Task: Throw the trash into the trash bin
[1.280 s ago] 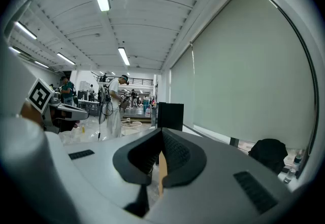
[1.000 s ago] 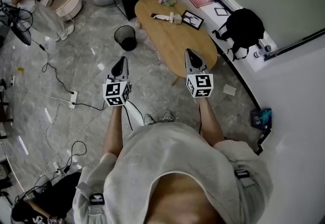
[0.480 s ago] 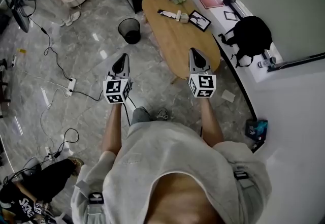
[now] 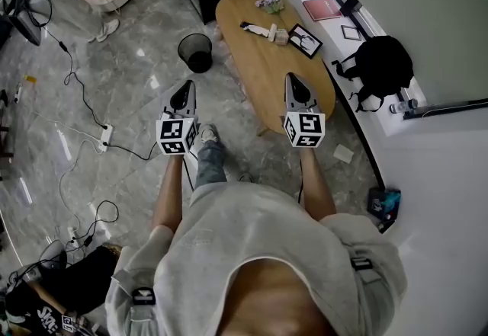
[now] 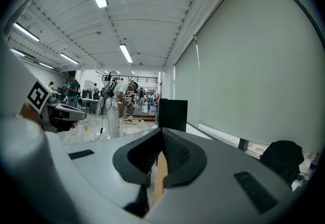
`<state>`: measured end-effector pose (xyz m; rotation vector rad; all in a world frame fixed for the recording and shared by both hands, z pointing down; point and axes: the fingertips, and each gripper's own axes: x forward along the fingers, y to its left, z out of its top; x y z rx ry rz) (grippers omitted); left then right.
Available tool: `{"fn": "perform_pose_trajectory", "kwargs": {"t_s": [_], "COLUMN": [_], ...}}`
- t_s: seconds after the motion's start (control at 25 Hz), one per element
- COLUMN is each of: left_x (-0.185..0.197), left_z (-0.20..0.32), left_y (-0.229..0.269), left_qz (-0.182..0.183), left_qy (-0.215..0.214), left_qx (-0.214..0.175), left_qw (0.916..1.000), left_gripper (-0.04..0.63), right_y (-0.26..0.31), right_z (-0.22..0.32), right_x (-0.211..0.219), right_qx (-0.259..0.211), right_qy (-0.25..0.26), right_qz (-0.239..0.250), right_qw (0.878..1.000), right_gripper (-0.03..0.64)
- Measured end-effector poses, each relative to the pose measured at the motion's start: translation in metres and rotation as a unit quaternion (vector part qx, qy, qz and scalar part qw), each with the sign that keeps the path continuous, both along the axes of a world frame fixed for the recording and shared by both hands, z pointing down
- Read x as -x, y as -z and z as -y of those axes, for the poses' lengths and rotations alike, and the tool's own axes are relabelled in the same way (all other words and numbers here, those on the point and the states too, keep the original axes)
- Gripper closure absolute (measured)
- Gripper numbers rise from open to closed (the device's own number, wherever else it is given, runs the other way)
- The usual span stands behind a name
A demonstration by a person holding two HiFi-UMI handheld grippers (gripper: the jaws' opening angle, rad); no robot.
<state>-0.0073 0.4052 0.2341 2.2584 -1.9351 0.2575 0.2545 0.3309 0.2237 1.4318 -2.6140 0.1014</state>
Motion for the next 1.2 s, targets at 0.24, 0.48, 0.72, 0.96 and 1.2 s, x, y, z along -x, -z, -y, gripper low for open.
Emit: {"fn": "perform_pose_trajectory", "kwargs": {"t_s": [0.24,0.48,0.72,0.96,1.2], "left_x": [0.039,0.088,0.117,0.133,0.119], "left_z": [0.072,0.143,0.198,0.230,0.252], "left_y": [0.002,0.008,0.006,-0.004,-0.023], "left_qz": [-0.014,-0.027,-0.030,-0.035,-0.040], "left_qy": [-0.026,-0.050,-0.082,-0.106,-0.132], "left_qx": [-0.004,-0.008,-0.008,0.001,0.021], "left_qw": [0.9996,0.9983,0.9961,0.9938,0.9903], "left_gripper": [0.577,0.577,0.577,0.577,0.577], "right_y": [0.010,0.027,0.024,0.016,-0.005], "right_z": [0.062,0.119,0.155,0.169,0.178], "right_x": [0.040,0.091,0.116,0.129,0.117], "right_qx": [-0.007,-0.018,-0.015,-0.005,0.023], "right_qy": [-0.023,-0.041,-0.070,-0.089,-0.106], "right_qz": [-0.009,-0.019,-0.029,-0.042,-0.051], "right_qw": [1.000,0.999,0.997,0.995,0.993], "right_gripper": [0.588,0.588,0.588,0.588,0.588]}}
